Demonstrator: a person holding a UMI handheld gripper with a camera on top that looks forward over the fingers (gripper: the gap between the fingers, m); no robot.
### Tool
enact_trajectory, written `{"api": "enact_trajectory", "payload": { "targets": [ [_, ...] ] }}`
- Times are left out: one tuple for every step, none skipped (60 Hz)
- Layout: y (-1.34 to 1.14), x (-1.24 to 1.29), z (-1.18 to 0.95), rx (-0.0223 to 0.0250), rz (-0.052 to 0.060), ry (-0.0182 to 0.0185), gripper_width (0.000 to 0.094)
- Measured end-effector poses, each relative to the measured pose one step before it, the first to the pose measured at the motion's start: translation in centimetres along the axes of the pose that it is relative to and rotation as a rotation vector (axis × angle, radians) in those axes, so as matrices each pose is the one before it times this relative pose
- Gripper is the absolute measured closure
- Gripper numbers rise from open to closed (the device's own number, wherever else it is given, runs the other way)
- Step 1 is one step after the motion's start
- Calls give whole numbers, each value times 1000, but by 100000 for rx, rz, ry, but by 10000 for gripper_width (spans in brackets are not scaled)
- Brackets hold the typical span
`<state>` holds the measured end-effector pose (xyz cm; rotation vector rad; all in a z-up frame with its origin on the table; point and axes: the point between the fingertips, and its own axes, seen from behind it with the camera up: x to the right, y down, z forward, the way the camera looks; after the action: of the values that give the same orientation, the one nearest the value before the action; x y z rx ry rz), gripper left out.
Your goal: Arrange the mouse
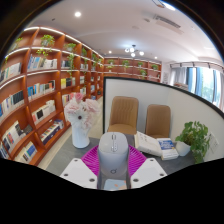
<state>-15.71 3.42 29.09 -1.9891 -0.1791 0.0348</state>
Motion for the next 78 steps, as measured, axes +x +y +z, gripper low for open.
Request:
{"api": "enact_trajectory", "payload": {
  "targets": [
    [307, 835, -66, -127, 922, 252, 607],
    [476, 817, 26, -261, 877, 125, 607],
    [605, 820, 81, -663, 767, 262, 606],
    [830, 904, 101, -1286, 596, 622, 607],
    [1188, 961, -41, -1618, 196, 974, 608],
    [866, 967, 332, -2214, -247, 1006, 608],
    [1033, 875, 310, -2098, -620, 1083, 608],
    [1049, 761, 363, -2073, -735, 980, 607],
    [1098, 583, 406, -2158, -528, 715, 607],
    [1681, 378, 347, -2128, -183, 570, 607],
    [1295, 365, 392, -2586, -33, 81, 608],
    [1668, 78, 611, -2029, -131, -7, 609],
    [928, 612, 327, -2141, -237, -513, 608],
    [1116, 265, 452, -2067, -242, -136, 608],
    [1158, 228, 480, -2088, -105, 10, 607],
    [1195, 148, 505, -2166, 56, -24, 608],
    [1297, -172, 625, -2444, 10, -86, 608],
    [1154, -302, 570, -2162, 34, -235, 608],
    [1275, 322, 699, -1008, -28, -678, 607],
    [986, -8, 516, -1626, -234, -411, 607],
    [960, -2, 515, -1635, -309, -329, 607],
    [950, -23, 491, -1711, -241, -295, 607],
    [744, -413, 257, -2578, -87, -171, 607],
    [1005, 190, 707, -791, -134, -617, 606],
    [444, -647, 106, -2462, -214, -232, 606],
    [834, -47, 533, -462, -256, -582, 606],
    [625, -125, 414, -1056, -154, -436, 607],
    [550, -127, 340, -914, 62, -273, 606],
    [495, -88, 349, -774, 187, -203, 606],
    [458, -125, 311, -629, 242, -332, 601],
    [461, -150, 286, -623, 297, -351, 601],
    [304, -255, -7, -1974, 323, -226, 601],
    [514, -71, 288, -262, 500, -176, 593],
    [-338, 35, 61, 2721, 1141, 126, 576],
    [-110, 16, 104, 1728, 1990, 84, 577],
    [237, -43, 27, -92, 2043, -176, 571],
    [97, -81, -28, 65, 1746, -382, 570],
    [-58, -30, 23, 845, 1522, -218, 570],
    [21, -30, 27, 532, 1332, -164, 560],
    [-91, 6, -15, 585, 1058, 33, 559],
    [-14, -64, 32, 529, 723, 46, 556],
    [-35, 4, 48, 835, 192, 101, 546],
    [29, 7, 60, 395, -49, 173, 544],
    [-3, 11, 20, 296, -307, 216, 529],
    [19, 17, 10, 48, -450, 179, 525],
    [-16, 7, 16, 99, -228, 191, 510],
    [31, -3, -1, -110, 121, 42, 505],
    [-1, 2, 12, -188, 31, 29, 493],
    [-20, 5, 9, -212, -84, -11, 490],
    [2, 8, 5, -300, -136, -56, 480],
    [14, 10, 12, -382, -108, -36, 472],
    [22, -12, 1, -507, 88, -193, 464],
    [6, -28, -13, -518, 250, -209, 456],
    [10, -17, 4, -600, 300, -92, 449],
    [-10, 8, 37, -569, 269, 1, 441],
    [-3, 34, 18, -615, 270, 185, 433],
    [1, -71, 12, -629, 100, -64, 419],
    [34, -135, -7, -671, -161, -239, 396],
    [11, -143, -30, -675, -354, -280, 357],
    [16, -157, -76, -782, -322, -337, 307],
    [8, -125, -114, -813, -422, -243, 258],
    [-68, -65, -145, -449, -691, -57, 213],
    [-162, 29, -176, -195, -956, 292, 180],
    [-175, 81, -242, -164, -864, 515, 160],
    [-124, 151, -317, -66, -659, 751, 146],
    [-216, 111, -386, 58, -663, 745, 140],
    [-340, 70, -471, 500, -672, 701, 131],
    [-442, 80, -554, 859, -533, 717, 126],
    [-468, 94, -620, 807, -251, 804, 126],
    [-397, 121, -677, 1126, 55, 919, 125],
    [-515, 92, -663, 1098, 135, 736, 122],
    [-586, 41, -727, 1288, 78, 496, 120],
    [-604, 16, -775, 1366, 119, 387, 118],
    [-602, 7, -782, 1348, 221, 384, 115],
    [-695, 73, -815, 1235, 296, 555, 111],
    [-530, 20, -861, 1320, 411, 607, 111],
    [-706, 70, -837, 838, 435, 424, 114],
    [-526, -54, -871, 1129, 401, 333, 113]
  ]
}}
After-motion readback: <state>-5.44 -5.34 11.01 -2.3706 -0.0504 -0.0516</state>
